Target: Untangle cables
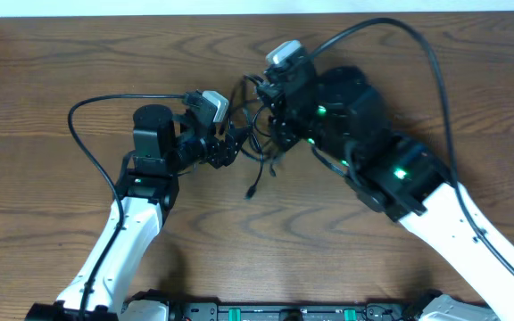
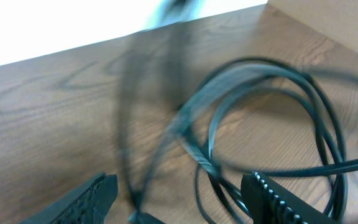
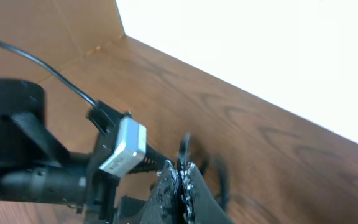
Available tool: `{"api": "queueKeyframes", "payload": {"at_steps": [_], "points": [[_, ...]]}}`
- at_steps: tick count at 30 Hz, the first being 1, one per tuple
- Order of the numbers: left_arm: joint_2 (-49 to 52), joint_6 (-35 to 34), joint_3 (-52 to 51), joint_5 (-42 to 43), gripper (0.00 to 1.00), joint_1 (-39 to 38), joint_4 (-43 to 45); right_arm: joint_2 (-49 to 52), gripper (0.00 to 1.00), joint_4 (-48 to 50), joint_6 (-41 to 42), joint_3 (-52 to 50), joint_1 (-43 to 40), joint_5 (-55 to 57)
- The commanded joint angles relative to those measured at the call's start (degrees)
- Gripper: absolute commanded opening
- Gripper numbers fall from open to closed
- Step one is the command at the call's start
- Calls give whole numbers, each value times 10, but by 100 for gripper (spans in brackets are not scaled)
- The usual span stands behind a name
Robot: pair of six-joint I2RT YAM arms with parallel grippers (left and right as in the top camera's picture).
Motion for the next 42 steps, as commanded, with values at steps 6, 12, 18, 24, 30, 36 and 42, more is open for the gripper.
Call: {"api": "queueKeyframes", "payload": {"at_steps": [6, 12, 18, 24, 30, 36, 42], "points": [[18, 8, 9, 2, 59, -1, 1, -2, 1, -5, -12, 9, 26, 10], [18, 7, 9, 2, 41, -1, -2, -18, 1, -23, -18, 13, 26, 40], [18, 8, 9, 1, 64, -1, -14, 5, 82, -200, 39, 11, 26, 188], [18, 8, 9, -22, 71, -1, -16, 58, 99, -356, 167, -6, 19, 280], [18, 8, 9, -23, 70, -1, -21, 77, 99, -309, 208, -110, -9, 249], [18, 8, 9, -22, 71, -1, -26, 77, 99, -224, 212, -206, -13, 226], [18, 8, 9, -22, 70, -1, -30, 78, 99, -178, 212, -273, -24, 194]]}}
